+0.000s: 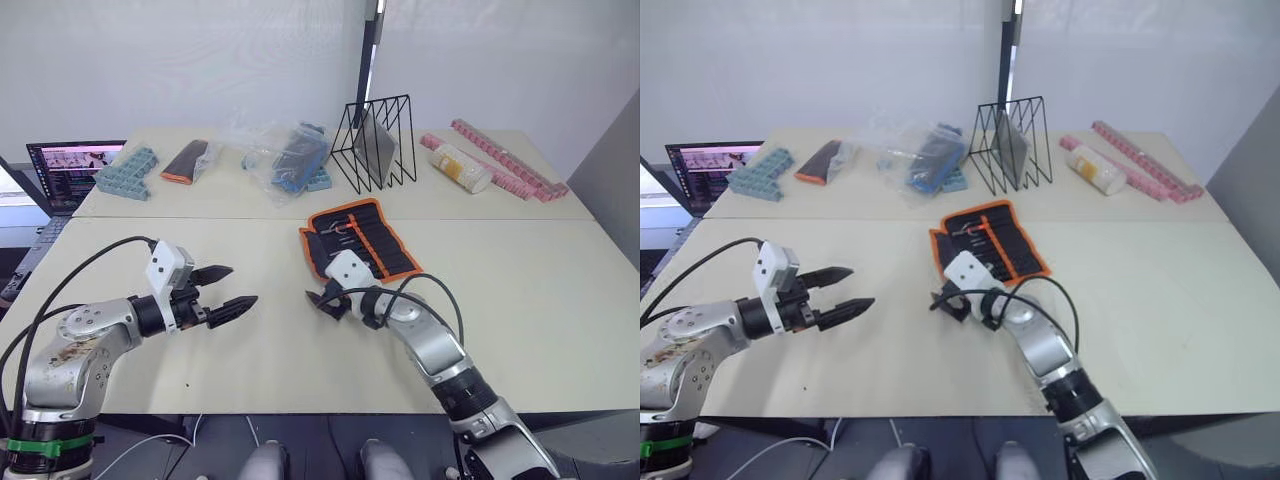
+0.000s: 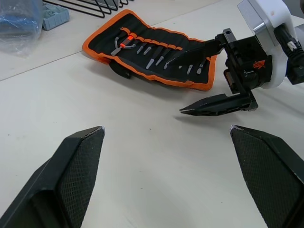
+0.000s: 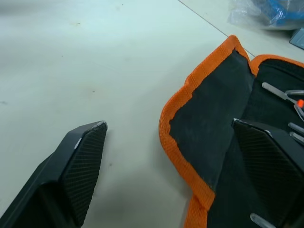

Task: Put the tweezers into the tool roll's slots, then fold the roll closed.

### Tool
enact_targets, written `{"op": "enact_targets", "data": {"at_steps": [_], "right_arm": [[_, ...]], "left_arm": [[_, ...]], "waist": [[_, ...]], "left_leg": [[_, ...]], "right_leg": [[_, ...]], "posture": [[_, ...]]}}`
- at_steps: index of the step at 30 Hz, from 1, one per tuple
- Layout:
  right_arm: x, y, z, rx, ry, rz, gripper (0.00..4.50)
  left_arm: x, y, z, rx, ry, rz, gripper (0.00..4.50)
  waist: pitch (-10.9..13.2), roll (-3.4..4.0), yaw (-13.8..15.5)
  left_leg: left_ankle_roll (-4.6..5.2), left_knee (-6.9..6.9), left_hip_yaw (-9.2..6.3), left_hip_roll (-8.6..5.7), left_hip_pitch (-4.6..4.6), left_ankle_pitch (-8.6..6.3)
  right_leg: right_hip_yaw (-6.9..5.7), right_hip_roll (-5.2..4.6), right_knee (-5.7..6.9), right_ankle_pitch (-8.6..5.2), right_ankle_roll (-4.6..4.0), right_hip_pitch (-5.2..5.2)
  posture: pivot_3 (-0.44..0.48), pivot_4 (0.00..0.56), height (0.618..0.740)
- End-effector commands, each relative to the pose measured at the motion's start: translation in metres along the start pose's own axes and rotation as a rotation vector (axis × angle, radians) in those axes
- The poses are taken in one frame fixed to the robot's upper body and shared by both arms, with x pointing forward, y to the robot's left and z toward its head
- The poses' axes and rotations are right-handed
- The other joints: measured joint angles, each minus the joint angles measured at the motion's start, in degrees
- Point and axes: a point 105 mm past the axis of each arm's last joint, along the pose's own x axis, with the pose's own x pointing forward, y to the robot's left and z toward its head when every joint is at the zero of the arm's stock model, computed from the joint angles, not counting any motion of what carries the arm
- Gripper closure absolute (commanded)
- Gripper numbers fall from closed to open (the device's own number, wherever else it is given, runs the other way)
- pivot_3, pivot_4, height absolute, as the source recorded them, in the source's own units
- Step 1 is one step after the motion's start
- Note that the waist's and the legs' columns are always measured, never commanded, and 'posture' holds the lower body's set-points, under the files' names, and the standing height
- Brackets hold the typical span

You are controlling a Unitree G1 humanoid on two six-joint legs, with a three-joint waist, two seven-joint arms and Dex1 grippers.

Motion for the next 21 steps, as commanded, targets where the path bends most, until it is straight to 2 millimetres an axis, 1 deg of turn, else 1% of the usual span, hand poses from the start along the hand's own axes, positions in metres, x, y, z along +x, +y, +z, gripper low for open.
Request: {"op": "enact_targets", "data": {"at_steps": [1,3,6,10,11,15,17,21], "right_arm": [[0.004,-0.008,0.017,-0.059,-0.063,-0.046,1.21],[0.006,-0.009,0.017,-0.068,-0.065,-0.048,1.9],[0.007,-0.01,0.016,-0.015,-0.075,-0.052,2.91],[0.005,-0.01,0.015,0.003,-0.078,-0.046,4.32],[0.004,-0.009,0.015,0.006,-0.079,-0.043,4.47],[-0.003,-0.005,0.014,0.011,-0.085,-0.004,4.47],[-0.009,-0.003,0.014,0.003,-0.096,0.028,4.47],[-0.028,0.005,0.008,-0.041,-0.103,0.12,4.47]], "left_arm": [[-0.002,0.001,0.005,0.053,0.002,0.006,0.0],[-0.001,0.0,0.004,0.053,0.005,-0.008,0.0],[0.002,-0.001,0.005,0.061,0.006,-0.026,0.0],[0.006,0.0,0.006,0.077,0.008,-0.037,0.0],[0.006,0.0,0.006,0.078,0.007,-0.038,0.0],[0.009,0.001,0.007,0.092,0.007,-0.056,0.0],[0.01,-0.001,0.007,0.1,0.011,-0.08,0.0],[0.015,-0.005,0.007,0.12,0.016,-0.13,0.0]], "waist": [[0.0,0.0,-0.02],[0.0,0.0,-0.08],[0.0,0.0,-0.1],[0.0,0.01,-0.09],[0.0,0.01,-0.1],[0.0,0.01,-0.07],[0.01,0.01,-0.1],[0.01,0.01,-0.02]], "left_leg": [[0.0,-0.01,0.0,0.0,0.0,0.0],[0.0,-0.03,0.01,0.01,0.0,0.0],[0.0,-0.04,0.01,0.01,0.0,0.0],[-0.01,-0.05,0.01,0.01,-0.01,0.0],[-0.01,-0.05,0.01,0.0,-0.01,0.0],[-0.01,-0.08,0.0,0.0,-0.01,0.0],[-0.01,-0.09,0.01,0.0,-0.02,0.0],[-0.01,-0.09,0.03,0.0,-0.03,0.0]], "right_leg": [[0.0,0.0,0.01,0.0,0.0,-0.01],[0.01,0.01,0.01,0.0,0.0,-0.04],[0.01,0.01,0.01,0.0,0.0,-0.04],[0.01,0.01,0.02,0.0,0.0,-0.06],[0.01,0.0,0.02,0.0,0.0,-0.05],[0.01,0.01,0.01,0.0,0.0,-0.06],[0.01,0.01,0.0,0.0,0.0,-0.07],[0.01,0.0,-0.03,0.0,0.0,-0.06]], "posture": [[0.0,0.15,0.739],[0.0,0.15,0.739],[0.0,0.15,0.739],[0.0,0.15,0.739],[0.0,0.15,0.739],[0.0,0.15,0.739],[0.0,0.15,0.739],[0.0,0.15,0.739]]}}
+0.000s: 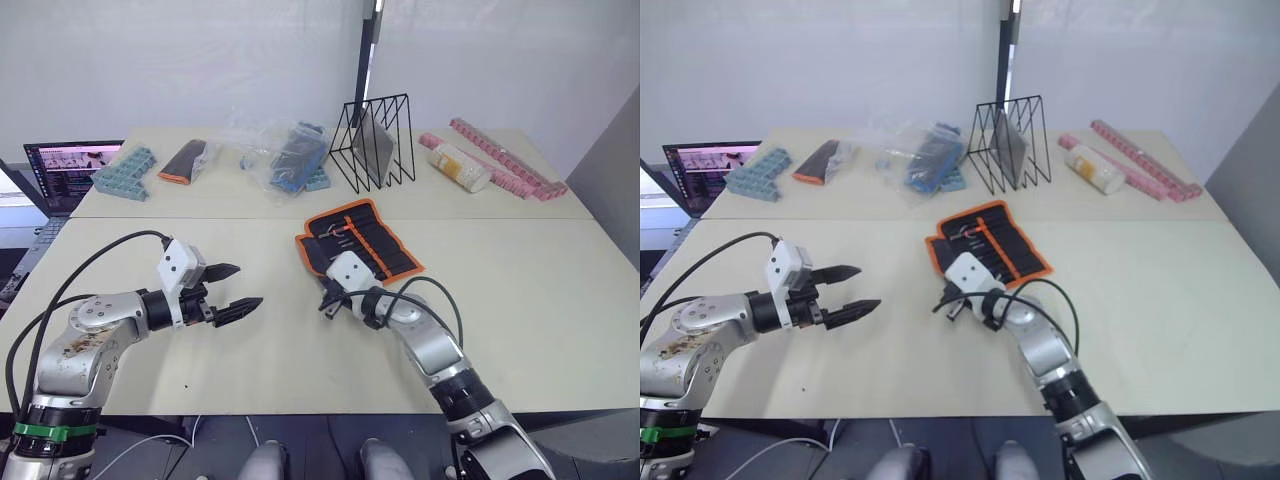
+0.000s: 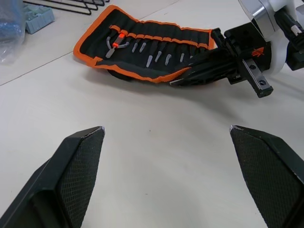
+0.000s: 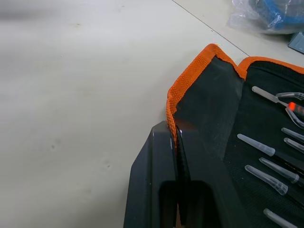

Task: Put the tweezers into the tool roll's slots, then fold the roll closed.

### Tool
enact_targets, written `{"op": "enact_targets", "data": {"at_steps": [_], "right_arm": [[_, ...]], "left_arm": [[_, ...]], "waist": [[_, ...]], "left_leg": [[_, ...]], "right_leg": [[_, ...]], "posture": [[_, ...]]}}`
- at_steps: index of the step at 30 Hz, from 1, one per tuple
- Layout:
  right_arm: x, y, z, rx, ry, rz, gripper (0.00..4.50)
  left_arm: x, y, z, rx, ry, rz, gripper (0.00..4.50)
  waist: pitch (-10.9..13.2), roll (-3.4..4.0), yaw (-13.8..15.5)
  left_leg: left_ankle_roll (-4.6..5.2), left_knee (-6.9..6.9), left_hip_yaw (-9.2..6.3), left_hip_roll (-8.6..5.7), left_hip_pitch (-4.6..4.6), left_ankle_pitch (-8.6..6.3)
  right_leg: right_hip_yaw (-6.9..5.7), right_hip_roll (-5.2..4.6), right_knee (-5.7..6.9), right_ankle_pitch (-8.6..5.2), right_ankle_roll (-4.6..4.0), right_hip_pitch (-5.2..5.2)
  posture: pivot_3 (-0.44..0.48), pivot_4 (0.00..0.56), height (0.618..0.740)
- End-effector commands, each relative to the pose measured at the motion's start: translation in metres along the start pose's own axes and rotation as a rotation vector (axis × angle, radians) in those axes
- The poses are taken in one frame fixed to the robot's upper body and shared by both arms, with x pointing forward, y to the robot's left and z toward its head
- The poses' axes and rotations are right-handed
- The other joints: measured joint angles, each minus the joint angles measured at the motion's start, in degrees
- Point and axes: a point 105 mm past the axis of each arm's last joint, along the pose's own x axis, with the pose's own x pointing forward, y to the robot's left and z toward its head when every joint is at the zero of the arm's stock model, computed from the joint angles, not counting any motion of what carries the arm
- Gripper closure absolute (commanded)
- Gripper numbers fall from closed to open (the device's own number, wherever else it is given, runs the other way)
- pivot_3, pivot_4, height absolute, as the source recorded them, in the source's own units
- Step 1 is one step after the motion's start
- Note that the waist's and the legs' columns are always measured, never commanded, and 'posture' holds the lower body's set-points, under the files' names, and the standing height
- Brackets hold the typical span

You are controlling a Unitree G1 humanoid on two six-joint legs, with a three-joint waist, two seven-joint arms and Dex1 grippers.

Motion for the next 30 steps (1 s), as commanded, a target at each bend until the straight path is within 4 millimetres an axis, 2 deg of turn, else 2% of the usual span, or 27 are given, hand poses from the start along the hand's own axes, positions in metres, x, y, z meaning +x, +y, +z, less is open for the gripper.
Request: {"op": "enact_targets", "data": {"at_steps": [1,5,10,17,24,30], "right_arm": [[-0.015,0.004,0.013,-0.043,-0.068,0.063,4.47],[-0.035,0.006,0.003,-0.042,-0.042,0.125,4.47],[-0.052,0.008,0.0,-0.025,-0.052,0.177,4.47],[-0.075,0.003,0.001,-0.007,-0.06,0.179,4.47],[-0.084,0.004,-0.005,-0.009,-0.053,0.165,4.47],[-0.086,0.0,-0.006,-0.011,-0.046,0.122,4.47]], "left_arm": [[0.003,-0.001,0.008,0.064,-0.005,-0.039,0.0],[0.014,-0.006,0.007,0.117,0.025,-0.111,0.0],[0.03,-0.017,0.005,0.248,0.085,-0.254,0.0],[0.061,-0.007,0.008,0.435,0.133,-0.379,0.0],[0.099,-0.001,0.013,0.593,0.144,-0.488,0.0],[0.118,0.008,0.017,0.696,0.17,-0.513,0.0]], "waist": [[0.0,0.0,-0.01],[0.0,-0.01,0.04],[0.01,-0.01,0.03],[0.01,-0.02,0.39],[0.02,-0.04,0.91],[0.03,-0.06,1.07]], "left_leg": [[0.0,0.0,0.0,0.0,0.01,0.0],[0.0,0.0,0.01,0.0,0.0,0.0],[0.0,0.0,0.08,0.0,0.01,0.0],[0.01,0.1,0.26,-0.05,0.02,0.0],[0.04,0.25,0.24,-0.07,-0.04,-0.02],[0.13,0.4,0.24,-0.08,-0.09,-0.07]], "right_leg": [[0.0,0.0,0.0,0.0,0.0,0.01],[-0.01,0.02,-0.03,0.0,0.0,0.04],[-0.01,0.03,-0.06,0.0,0.0,0.07],[-0.14,0.03,-0.21,-0.01,0.01,0.28],[-0.27,0.03,-0.3,-0.01,0.01,0.41],[-0.27,0.05,-0.29,-0.02,0.02,0.41]], "posture": [[0.0,0.15,0.739],[0.0,0.15,0.739],[0.0,0.15,0.739],[0.0,0.15,0.739],[0.0,0.15,0.739],[0.0,0.15,0.739]]}}
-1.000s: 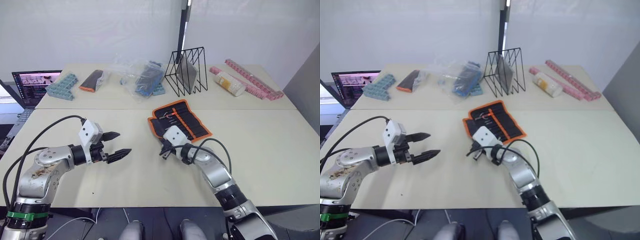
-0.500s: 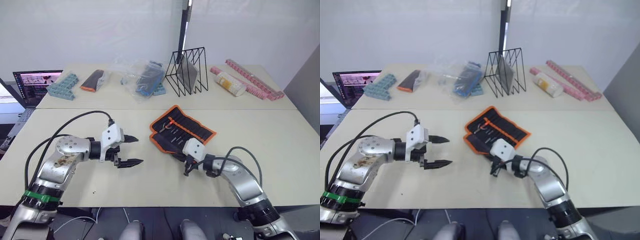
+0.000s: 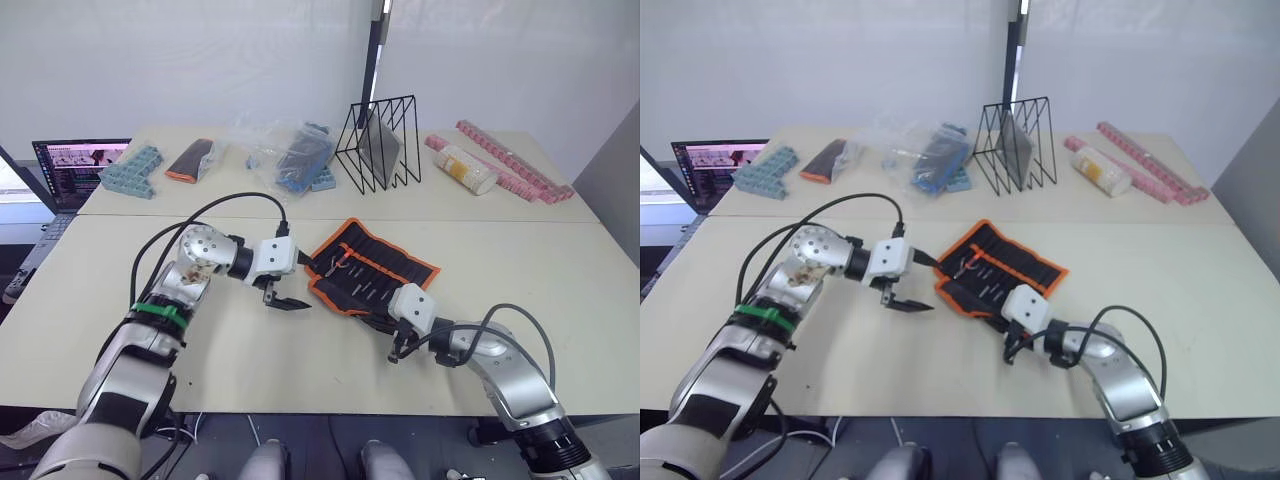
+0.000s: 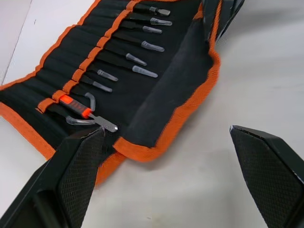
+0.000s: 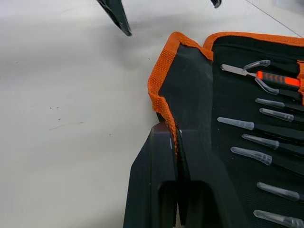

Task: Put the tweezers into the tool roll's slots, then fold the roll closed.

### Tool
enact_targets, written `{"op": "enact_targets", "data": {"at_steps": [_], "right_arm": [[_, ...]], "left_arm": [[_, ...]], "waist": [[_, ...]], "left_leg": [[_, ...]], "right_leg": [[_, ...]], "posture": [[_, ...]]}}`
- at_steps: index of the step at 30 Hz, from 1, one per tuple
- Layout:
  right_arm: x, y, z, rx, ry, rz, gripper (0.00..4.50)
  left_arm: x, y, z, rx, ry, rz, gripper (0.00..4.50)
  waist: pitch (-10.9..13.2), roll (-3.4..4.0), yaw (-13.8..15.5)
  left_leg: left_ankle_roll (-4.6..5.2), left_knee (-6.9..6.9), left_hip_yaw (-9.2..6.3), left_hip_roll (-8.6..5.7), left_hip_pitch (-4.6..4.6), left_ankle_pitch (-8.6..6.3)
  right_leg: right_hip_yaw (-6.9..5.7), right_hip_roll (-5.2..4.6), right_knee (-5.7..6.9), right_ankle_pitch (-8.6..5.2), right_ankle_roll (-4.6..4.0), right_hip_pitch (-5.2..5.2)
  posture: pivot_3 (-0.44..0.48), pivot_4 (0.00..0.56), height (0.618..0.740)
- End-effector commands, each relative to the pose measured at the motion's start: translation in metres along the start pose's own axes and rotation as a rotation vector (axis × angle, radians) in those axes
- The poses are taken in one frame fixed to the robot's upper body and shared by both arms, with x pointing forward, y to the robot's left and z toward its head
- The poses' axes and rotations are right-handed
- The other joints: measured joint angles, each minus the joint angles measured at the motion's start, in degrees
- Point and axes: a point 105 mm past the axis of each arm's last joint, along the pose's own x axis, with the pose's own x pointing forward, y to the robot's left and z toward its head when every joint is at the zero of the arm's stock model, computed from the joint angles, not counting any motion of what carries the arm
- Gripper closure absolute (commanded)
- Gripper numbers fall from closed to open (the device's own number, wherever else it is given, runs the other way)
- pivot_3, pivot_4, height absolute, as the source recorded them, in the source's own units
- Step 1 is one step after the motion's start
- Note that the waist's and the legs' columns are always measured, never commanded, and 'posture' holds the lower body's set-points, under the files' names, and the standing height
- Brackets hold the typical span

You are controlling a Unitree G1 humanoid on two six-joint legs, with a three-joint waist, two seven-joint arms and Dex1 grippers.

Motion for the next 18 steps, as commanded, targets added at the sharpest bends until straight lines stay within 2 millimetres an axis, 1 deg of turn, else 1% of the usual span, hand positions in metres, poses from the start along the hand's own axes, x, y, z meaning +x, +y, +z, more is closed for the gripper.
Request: {"op": "enact_targets", "data": {"at_steps": [1,5,7,10,18], "right_arm": [[-0.005,-0.005,0.014,-0.049,-0.045,-0.039,4.47],[-0.005,-0.005,0.014,-0.045,-0.044,-0.052,4.47],[-0.006,-0.005,0.013,-0.043,-0.041,-0.059,4.47],[-0.006,-0.005,0.012,-0.04,-0.038,-0.062,4.5],[-0.007,-0.006,0.011,-0.041,-0.033,-0.062,4.5]], "left_arm": [[0.001,0.006,-0.001,0.078,0.032,-0.018,0.0],[0.005,0.008,-0.005,0.11,0.054,-0.029,0.0],[0.009,0.011,-0.003,0.104,0.04,-0.021,0.0],[0.013,0.014,-0.001,0.102,0.033,-0.012,0.84],[0.029,0.017,0.007,0.112,0.008,-0.003,3.48]], "waist": [[0.0,0.0,-0.02],[0.0,-0.01,0.08],[0.01,-0.01,0.13],[0.02,-0.04,0.35],[0.02,-0.04,0.35]], "left_leg": [[0.02,0.04,-0.01,0.0,-0.02,-0.01],[0.08,0.23,-0.01,0.0,-0.1,-0.05],[0.09,0.25,-0.01,-0.01,-0.1,-0.05],[0.1,0.3,-0.02,-0.02,-0.13,-0.06],[0.11,0.32,-0.02,-0.04,-0.13,-0.06]], "right_leg": [[0.0,0.01,0.0,0.0,0.0,0.0],[0.0,0.02,0.02,-0.01,0.01,0.01],[0.0,0.02,0.02,-0.01,0.02,0.02],[0.0,0.01,0.04,-0.01,0.03,0.02],[0.0,0.0,0.06,-0.02,0.03,0.03]], "posture": [[0.0,0.15,0.739],[0.0,0.15,0.739],[0.0,0.15,0.739],[0.0,0.15,0.739],[0.0,0.15,0.739]]}}
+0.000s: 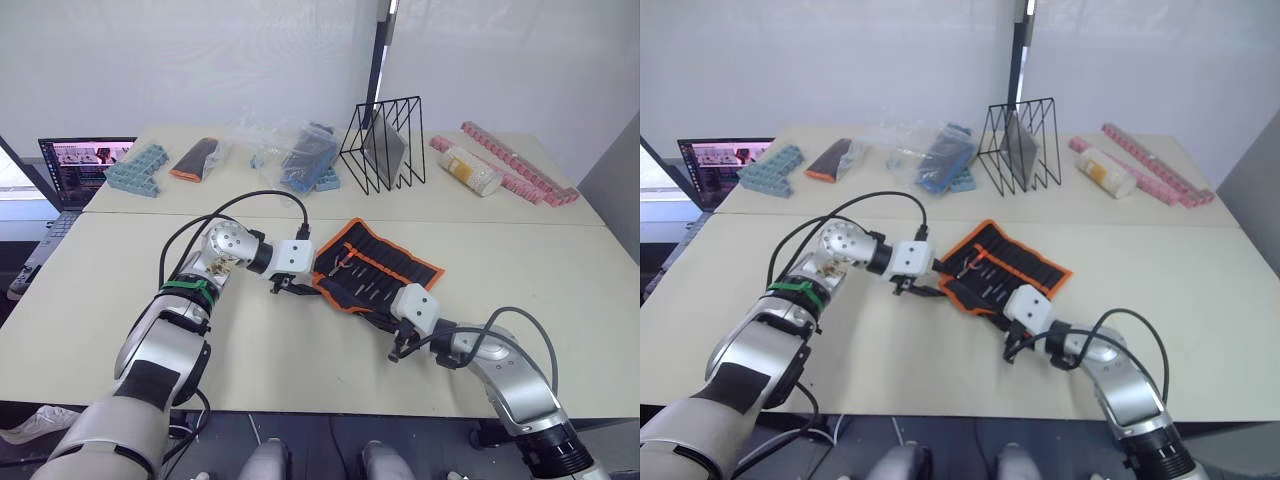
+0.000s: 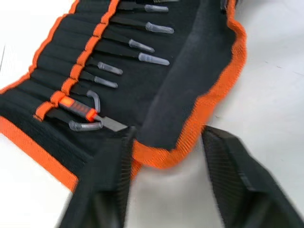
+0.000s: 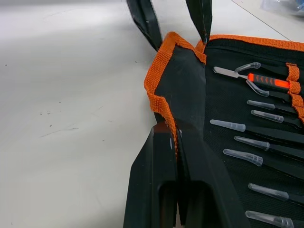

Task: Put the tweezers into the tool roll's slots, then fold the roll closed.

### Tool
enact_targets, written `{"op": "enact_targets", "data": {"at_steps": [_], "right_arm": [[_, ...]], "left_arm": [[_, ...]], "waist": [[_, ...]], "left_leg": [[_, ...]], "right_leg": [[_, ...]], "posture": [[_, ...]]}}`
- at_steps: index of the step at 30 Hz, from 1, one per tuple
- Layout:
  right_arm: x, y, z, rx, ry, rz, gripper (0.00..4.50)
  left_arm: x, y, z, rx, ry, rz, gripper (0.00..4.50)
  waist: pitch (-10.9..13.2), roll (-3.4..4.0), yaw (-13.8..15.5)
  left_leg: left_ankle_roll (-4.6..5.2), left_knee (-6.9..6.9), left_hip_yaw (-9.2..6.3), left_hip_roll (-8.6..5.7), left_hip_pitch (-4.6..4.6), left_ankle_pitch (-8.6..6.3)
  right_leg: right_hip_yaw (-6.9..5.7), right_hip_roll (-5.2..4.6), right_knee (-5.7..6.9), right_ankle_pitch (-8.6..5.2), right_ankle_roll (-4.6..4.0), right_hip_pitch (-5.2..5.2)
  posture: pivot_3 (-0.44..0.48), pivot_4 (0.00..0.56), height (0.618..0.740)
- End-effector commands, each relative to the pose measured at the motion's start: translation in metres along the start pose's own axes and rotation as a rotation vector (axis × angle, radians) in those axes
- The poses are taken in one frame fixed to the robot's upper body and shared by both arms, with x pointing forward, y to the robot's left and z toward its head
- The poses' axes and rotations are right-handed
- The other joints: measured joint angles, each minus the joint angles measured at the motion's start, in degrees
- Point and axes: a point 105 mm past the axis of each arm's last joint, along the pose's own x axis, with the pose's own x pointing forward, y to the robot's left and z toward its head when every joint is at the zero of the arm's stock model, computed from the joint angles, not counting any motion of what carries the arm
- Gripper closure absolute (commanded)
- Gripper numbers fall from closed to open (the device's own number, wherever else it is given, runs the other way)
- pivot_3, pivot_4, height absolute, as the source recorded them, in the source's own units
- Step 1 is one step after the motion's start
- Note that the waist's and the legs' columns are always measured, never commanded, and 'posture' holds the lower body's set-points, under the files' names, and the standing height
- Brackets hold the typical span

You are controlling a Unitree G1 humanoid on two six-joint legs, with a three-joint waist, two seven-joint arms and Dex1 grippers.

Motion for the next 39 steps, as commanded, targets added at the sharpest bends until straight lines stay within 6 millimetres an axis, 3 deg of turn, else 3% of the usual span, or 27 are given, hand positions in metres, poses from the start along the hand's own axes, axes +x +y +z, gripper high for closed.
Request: {"op": "enact_targets", "data": {"at_steps": [1,3,8,19,30,35,39], "right_arm": [[-0.004,-0.006,0.012,-0.042,-0.034,-0.022,4.5],[-0.004,-0.006,0.012,-0.042,-0.032,-0.024,4.5],[-0.005,-0.012,0.009,-0.036,-0.025,-0.047,4.5],[0.006,-0.03,0.001,-0.058,-0.01,-0.057,4.5],[0.021,-0.031,0.004,-0.113,-0.031,0.042,4.5],[0.01,-0.026,0.003,-0.119,-0.035,0.095,4.5],[-0.007,-0.015,0.002,-0.106,-0.023,0.158,4.5]], "left_arm": [[0.0,0.011,0.01,0.044,-0.012,0.031,3.86],[0.002,0.011,0.01,0.049,-0.003,0.023,4.49],[0.0,0.005,0.0,0.063,0.054,-0.003,4.49],[-0.024,-0.019,-0.009,0.009,0.036,-0.049,4.49],[-0.04,-0.068,0.02,-0.154,-0.005,-0.073,4.49],[-0.037,-0.088,0.033,-0.232,-0.007,-0.07,4.49],[-0.035,-0.092,0.04,-0.269,-0.015,-0.051,4.49]], "waist": [[0.0,0.0,-0.01],[0.0,0.0,-0.03],[0.0,0.0,-0.04],[0.0,0.01,-0.88],[0.02,0.05,-1.64],[0.02,0.06,-1.29],[0.03,0.07,-0.99]], "left_leg": [[0.0,0.0,0.0,0.0,0.0,0.0],[0.0,0.0,0.0,0.0,0.0,0.0],[0.0,0.0,0.0,0.0,0.0,0.0],[0.0,0.0,-0.02,0.05,0.05,0.0],[0.0,-0.02,-0.21,0.12,0.11,0.0],[0.02,-0.02,-0.23,0.11,0.12,-0.01],[0.04,-0.01,-0.23,0.1,0.11,-0.03]], "right_leg": [[0.0,0.0,0.0,0.0,0.0,0.0],[0.0,0.0,0.01,0.0,0.0,0.0],[0.0,0.01,0.01,0.0,0.0,0.0],[0.01,0.04,0.1,0.0,0.0,-0.02],[0.05,0.06,0.19,-0.01,0.01,-0.03],[0.06,0.02,0.18,-0.01,0.02,0.01],[0.06,0.0,0.18,-0.01,0.02,0.02]], "posture": [[0.0,0.15,0.739],[0.0,0.15,0.739],[0.0,0.15,0.739],[0.0,0.15,0.739],[0.0,0.15,0.739],[0.0,0.15,0.739],[0.0,0.15,0.739]]}}
